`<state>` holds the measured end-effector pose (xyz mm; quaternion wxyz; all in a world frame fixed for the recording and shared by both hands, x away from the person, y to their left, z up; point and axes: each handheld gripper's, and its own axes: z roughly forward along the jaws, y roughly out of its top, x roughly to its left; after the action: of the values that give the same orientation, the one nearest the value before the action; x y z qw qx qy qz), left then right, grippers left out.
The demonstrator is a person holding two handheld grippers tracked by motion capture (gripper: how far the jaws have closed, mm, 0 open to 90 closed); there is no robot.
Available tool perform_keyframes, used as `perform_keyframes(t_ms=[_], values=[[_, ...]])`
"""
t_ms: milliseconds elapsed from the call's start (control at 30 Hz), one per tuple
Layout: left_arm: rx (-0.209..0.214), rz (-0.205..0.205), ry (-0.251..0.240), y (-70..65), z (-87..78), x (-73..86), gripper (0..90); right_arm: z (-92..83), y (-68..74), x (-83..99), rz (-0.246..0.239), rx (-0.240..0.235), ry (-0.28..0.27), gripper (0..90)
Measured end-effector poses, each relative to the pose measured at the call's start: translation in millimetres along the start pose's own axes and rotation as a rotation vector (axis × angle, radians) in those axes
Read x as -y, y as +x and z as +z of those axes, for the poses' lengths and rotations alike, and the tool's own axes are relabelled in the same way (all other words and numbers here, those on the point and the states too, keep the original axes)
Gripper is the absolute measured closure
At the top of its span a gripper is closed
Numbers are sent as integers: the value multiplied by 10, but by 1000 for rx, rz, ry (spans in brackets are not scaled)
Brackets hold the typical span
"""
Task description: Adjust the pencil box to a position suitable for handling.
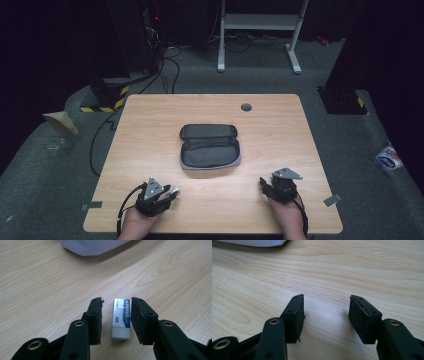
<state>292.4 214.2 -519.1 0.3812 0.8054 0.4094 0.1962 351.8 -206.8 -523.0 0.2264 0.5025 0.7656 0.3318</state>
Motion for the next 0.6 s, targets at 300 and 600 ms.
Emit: perform_keyframes(t_ms=[300,600], values=[[1,31,19,-40,38,4,648,0,1,0,-1,0,0,460],[16,38,28,-47,62,20,722,-6,4,6,1,2,-1,460]])
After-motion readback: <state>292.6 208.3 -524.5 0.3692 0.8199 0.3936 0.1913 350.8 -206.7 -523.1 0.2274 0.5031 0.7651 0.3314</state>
